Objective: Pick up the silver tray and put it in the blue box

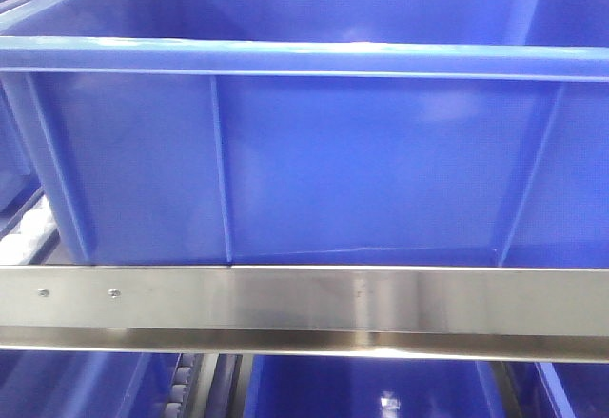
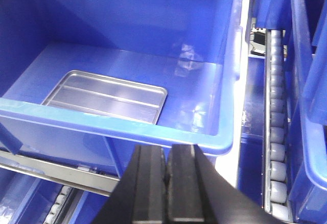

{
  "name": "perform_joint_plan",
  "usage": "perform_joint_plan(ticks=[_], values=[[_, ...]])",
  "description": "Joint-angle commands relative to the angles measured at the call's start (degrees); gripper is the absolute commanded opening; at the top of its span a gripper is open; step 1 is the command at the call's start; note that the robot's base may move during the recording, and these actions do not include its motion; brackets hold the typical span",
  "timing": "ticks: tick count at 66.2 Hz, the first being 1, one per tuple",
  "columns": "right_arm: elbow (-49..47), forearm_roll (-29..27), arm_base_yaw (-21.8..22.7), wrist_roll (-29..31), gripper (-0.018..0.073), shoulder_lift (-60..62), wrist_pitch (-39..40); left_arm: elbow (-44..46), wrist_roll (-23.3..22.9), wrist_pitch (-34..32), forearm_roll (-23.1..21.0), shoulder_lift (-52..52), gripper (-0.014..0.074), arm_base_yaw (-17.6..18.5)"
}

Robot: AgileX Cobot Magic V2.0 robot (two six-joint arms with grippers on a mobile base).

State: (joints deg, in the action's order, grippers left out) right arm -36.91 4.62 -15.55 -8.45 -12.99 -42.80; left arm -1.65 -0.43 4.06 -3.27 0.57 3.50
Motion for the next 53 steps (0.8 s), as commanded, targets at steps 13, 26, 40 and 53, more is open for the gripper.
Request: perform_joint_plan(ticks=[13, 26, 40, 53], values=[[-1.6, 0.7, 0.0, 0.6, 0.0052, -0.7, 4.7, 0.1, 0.0, -6.4, -0.6, 1.2, -0.0095, -0.1], [-1.6, 0.7, 0.0, 0.6, 0.0052, -0.7, 4.7, 0.1, 0.0, -6.4, -0.6, 1.2, -0.0095, -0.1], [-1.6, 0.7, 0.0, 0.6, 0.0052, -0.7, 4.7, 0.1, 0.0, -6.4, -0.6, 1.2, -0.0095, -0.1], [-0.8, 3.0, 1.3, 0.6, 0.0052, 0.0, 6.5, 0.1, 0.0, -6.4, -0.6, 1.2, -0.0095, -0.1]])
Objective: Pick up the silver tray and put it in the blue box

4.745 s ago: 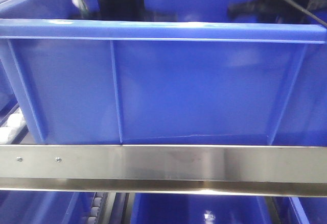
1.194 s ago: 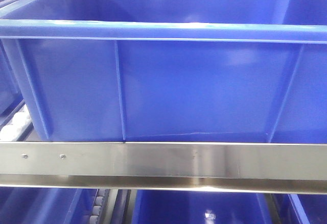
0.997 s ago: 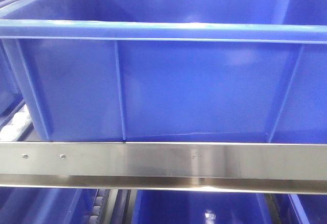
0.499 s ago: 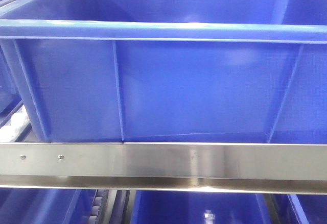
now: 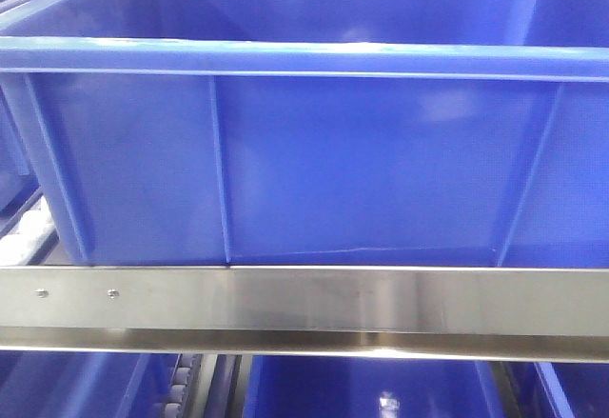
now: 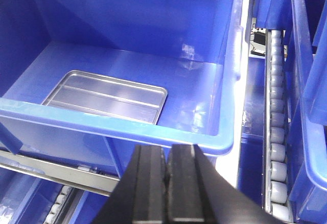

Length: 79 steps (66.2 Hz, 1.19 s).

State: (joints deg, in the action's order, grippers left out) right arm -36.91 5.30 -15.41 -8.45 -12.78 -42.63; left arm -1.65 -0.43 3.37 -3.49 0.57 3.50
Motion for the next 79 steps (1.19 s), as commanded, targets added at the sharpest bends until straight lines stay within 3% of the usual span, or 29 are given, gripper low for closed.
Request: perform_joint_plan(ticks=[1, 22, 29, 41, 79], values=[[-0.5, 2.3, 1.6, 0.6, 0.0052, -0.1, 6.8, 0.1, 0.0, -5.7, -0.4, 1.2, -0.0095, -0.1], [21.2, 0.3, 17.1, 0.6, 0.0052, 11.3, 26.7, 0.1, 0.0, -5.7, -0.4, 1.2, -0.0095, -0.1], [28.4, -1.6, 19.8, 0.6, 0.0052, 14.7, 32.7, 0.1, 0.0, -5.7, -0.4, 1.2, -0.0095, -0.1], [39.2, -1.8, 20.0, 0.6, 0.0052, 14.5, 45.6, 0.1, 0.0, -5.7, -0.4, 1.1, -0.0095, -0.1], [38.8, -1.8, 20.0, 0.6, 0.0052, 14.5, 43.2, 0.2, 0.0, -5.6, -0.4, 1.0, -0.0095, -0.1]])
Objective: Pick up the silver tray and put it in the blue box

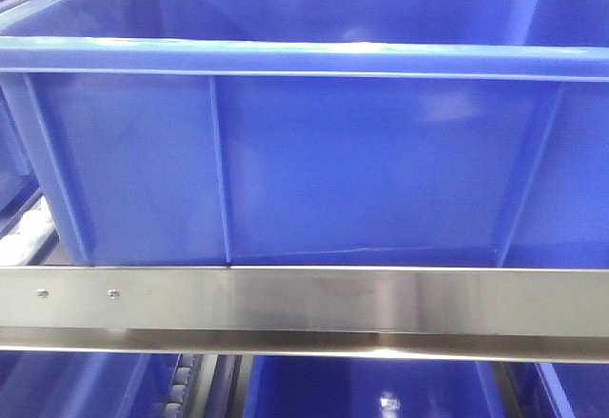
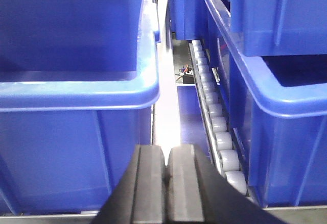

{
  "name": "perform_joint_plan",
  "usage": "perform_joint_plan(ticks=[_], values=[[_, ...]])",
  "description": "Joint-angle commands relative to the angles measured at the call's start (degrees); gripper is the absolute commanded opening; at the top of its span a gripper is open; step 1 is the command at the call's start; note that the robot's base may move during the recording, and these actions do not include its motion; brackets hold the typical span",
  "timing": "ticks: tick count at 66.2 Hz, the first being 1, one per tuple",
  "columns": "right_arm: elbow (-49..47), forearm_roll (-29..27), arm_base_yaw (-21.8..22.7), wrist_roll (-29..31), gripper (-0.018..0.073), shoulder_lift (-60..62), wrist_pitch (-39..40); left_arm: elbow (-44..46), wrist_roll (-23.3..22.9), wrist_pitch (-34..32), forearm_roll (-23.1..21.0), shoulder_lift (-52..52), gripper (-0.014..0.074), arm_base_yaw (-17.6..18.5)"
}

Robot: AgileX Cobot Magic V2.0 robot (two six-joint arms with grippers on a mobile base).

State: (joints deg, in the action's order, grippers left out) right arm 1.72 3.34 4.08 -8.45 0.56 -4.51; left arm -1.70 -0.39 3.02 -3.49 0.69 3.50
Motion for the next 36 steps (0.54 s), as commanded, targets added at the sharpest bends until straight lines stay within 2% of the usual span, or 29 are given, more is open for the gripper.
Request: perform_joint_plan(ticks=[1, 36], values=[[0.2, 0.1, 0.5, 0.6, 0.0052, 1.2, 5.1, 0.2, 0.0, -5.2, -0.4, 0.9, -0.0095, -0.1], [0.2, 0.1, 0.5, 0.6, 0.0052, 1.2, 5.1, 0.2, 0.0, -5.2, -0.4, 0.9, -0.0095, -0.1]])
